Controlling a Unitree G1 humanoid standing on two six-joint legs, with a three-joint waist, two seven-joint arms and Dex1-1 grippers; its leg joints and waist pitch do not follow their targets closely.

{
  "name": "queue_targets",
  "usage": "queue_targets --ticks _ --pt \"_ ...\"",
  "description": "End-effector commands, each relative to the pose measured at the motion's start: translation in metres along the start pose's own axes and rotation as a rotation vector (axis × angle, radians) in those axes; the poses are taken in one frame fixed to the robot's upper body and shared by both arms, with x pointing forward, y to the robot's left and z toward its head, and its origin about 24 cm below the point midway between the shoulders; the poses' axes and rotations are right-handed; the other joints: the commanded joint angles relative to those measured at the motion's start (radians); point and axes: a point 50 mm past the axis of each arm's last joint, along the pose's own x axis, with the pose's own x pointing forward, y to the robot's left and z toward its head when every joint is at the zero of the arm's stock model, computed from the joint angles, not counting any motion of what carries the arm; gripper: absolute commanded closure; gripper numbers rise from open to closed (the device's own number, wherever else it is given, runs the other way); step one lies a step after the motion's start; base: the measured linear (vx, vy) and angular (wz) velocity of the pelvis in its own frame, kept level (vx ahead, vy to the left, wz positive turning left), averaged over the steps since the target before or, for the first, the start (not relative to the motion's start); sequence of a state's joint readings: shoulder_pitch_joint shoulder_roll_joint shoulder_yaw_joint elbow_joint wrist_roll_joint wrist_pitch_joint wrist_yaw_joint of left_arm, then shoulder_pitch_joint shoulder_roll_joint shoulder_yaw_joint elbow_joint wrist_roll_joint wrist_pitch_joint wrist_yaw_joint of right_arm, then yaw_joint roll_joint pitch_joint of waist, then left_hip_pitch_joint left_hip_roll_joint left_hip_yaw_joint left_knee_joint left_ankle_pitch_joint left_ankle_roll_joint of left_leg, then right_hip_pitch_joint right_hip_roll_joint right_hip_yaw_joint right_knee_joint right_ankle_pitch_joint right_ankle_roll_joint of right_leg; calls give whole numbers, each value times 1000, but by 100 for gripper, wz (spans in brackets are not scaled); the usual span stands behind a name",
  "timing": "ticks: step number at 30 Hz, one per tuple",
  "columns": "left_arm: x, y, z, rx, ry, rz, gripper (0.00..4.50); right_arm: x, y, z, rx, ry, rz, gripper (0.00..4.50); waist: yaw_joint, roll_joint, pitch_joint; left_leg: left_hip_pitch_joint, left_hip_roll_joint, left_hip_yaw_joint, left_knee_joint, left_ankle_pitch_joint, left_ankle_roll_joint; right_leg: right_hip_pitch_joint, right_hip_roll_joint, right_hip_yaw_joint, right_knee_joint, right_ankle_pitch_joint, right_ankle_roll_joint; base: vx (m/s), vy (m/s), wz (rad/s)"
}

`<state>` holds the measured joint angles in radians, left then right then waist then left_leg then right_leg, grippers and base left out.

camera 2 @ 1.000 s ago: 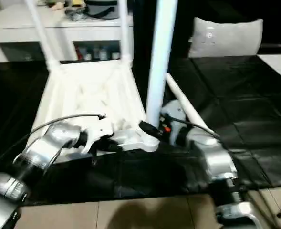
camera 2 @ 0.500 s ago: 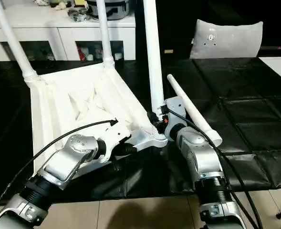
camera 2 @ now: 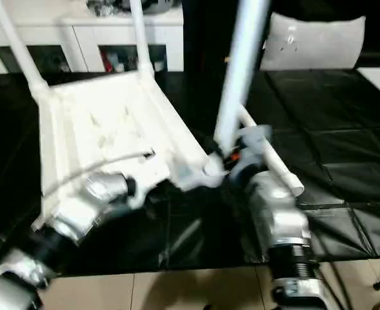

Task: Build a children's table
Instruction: Insert table leg to table base

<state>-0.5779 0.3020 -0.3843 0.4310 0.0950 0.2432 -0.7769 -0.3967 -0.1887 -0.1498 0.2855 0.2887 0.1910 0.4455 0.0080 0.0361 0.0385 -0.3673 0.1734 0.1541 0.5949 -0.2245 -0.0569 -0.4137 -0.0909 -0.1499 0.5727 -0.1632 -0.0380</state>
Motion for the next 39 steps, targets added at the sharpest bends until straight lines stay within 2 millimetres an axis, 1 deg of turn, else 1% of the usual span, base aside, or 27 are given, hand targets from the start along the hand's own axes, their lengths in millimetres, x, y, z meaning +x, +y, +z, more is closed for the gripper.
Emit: queue_targets --ticks 1,2,3,4,5,7,8,10,12,13,14,15,19,20,21,22,23,26,27,29,31,32,33,35,36,38,39 --pt "-7 13 -2 26 12 92 450 -1 2 12 -14 -51 21 262 11 -6 -75 -11 47 -17 -47 108 171 88 -81 73 -25 97 -215 0 0 0" --pt "-6 15 -1 20 -1 93 450 -2 2 12 -20 -51 25 262 11 -4 -72 -12 48 -14 -46 96 193 86 -81 70 -28 70 -221 0 0 0" --pt "-6 15 0 25 -13 76 423 -2 2 12 -21 -51 30 262 11 -4 -72 -12 48 -14 -46 96 193 86 -81 70 -28 70 -221 0 0 0" --pt "-7 13 1 26 -27 57 406 -3 2 12 -24 -48 35 262 13 -4 -69 -9 48 -11 -47 60 191 83 -80 68 -36 6 -212 0 0 0" --pt "-7 12 2 20 -48 39 395 -4 3 12 -24 -46 41 262 15 -3 -67 -6 53 -10 -50 21 173 81 -78 68 -43 -76 -201 0 0 0" --pt "-8 11 3 16 -62 27 388 -5 4 11 -23 -45 44 262 16 -3 -65 -4 56 -10 -53 6 160 79 -77 68 -47 -111 -193 0 0 0" --pt "-8 10 5 0 -85 6 388 -6 5 11 -20 -43 51 262 20 -2 -65 -1 60 -11 -54 1 145 77 -75 70 -45 -123 -192 0 0 0" --pt "-9 8 10 -18 -145 -16 355 -7 8 9 -14 -32 67 262 25 -2 -65 1 62 -11 -54 5 140 75 -76 72 -42 -110 -197 0 0 0" --pt "-11 9 17 -36 -194 -23 353 -8 9 9 -10 -28 77 262 34 -4 -66 3 63 -9 -53 12 136 74 -77 74 -35 -83 -210 0 0 0" --pt "-11 10 21 -47 -217 -21 340 -8 10 9 -6 -28 81 262 35 -5 -65 1 61 -9 -53 11 136 76 -77 75 -36 -84 -210 0 0 0" --pt "-12 13 28 -70 -255 -8 340 -7 11 10 -9 -28 91 262 38 -7 -64 3 61 -7 -53 0 133 74 -78 75 -38 -100 -208 0 0 0" --pt "-12 16 33 -86 -280 1 314 -7 12 10 -11 -27 98 262 42 -7 -62 3 59 -4 -54 -18 124 74 -78 75 -43 -134 -203 0 0 0" --pt "-14 31 53 -143 -355 89 302 -5 19 12 -14 -33 131 262 55 -10 -64 2 57 -5 -53 -18 108 77 -77 75 -44 -158 -178 0 0 0" --pt "-14 43 61 -176 -359 179 288 -4 22 14 -16 -31 151 262 55 -12 -64 0 55 -5 -52 -12 108 77 -74 74 -44 -154 -171 0 0 0" --pt "-14 43 61 -176 -359 179 273 -4 22 14 -16 -31 151 262 57 -11 -65 3 55 -5 -51 -11 107 76 -74 73 -44 -151 -168 0 0 0" --pt "-13 55 68 -197 -354 272 265 -3 28 14 -32 -23 183 262 56 -12 -66 -1 55 -8 -51 -5 111 80 -73 72 -41 -141 -166 0 0 0" --pt "-13 58 72 -203 -353 299 263 -3 30 14 -41 -18 197 262 58 -15 -65 -2 49 -6 -49 2 117 81 -73 70 -45 -143 -158 0 0 0" --pt "-7 64 88 -219 -368 330 242 -2 38 11 -82 9 255 262 60 -16 -67 -5 47 -7 -46 17 126 81 -72 68 -47 -150 -146 0 0 0" --pt "-5 64 91 -218 -370 329 228 -3 40 10 -87 13 264 262 61 -17 -67 -5 48 -8 -46 21 129 81 -72 68 -46 -146 -148 0 0 0" --pt "-1 61 96 -203 -374 308 217 -3 42 9 -92 18 273 262 64 -16 -70 -7 48 -9 -42 51 151 81 -73 68 -42 -109 -157 0 0 0" --pt "5 53 105 -181 -402 247 198 -3 43 7 -97 25 275 262 65 -15 -72 -6 48 -9 -40 59 157 81 -73 68 -40 -100 -161 0 0 0" --pt "7 46 112 -172 -436 192 188 -3 43 6 -100 30 273 262 69 -17 -72 -7 51 -10 -40 66 164 81 -76 68 -39 -94 -170 0 0 0" --pt "7 46 112 -172 -436 192 188 -3 43 6 -100 30 273 262 69 -17 -72 -7 51 -10 -40 66 164 81 -76 68 -39 -94 -170 0 0 0" --pt "9 40 118 -179 -462 149 183 -4 42 5 -105 36 269 262 77 -17 -71 -6 53 -9 -40 59 166 80 -78 69 -39 -102 -179 0 0 0" --pt "10 38 119 -182 -466 144 153 -4 42 5 -107 38 269 262 78 -18 -71 -6 53 -8 -41 55 165 80 -77 68 -39 -109 -178 0 0 0" --pt "9 30 127 -171 -523 87 147 -4 41 3 -113 47 261 262 81 -19 -69 -4 51 -7 -42 31 153 80 -76 68 -46 -156 -162 0 0 0" --pt "9 30 127 -171 -523 87 142 -4 41 3 -113 47 261 262 81 -19 -69 -4 51 -7 -42 31 153 80 -76 68 -46 -156 -162 0 0 0"
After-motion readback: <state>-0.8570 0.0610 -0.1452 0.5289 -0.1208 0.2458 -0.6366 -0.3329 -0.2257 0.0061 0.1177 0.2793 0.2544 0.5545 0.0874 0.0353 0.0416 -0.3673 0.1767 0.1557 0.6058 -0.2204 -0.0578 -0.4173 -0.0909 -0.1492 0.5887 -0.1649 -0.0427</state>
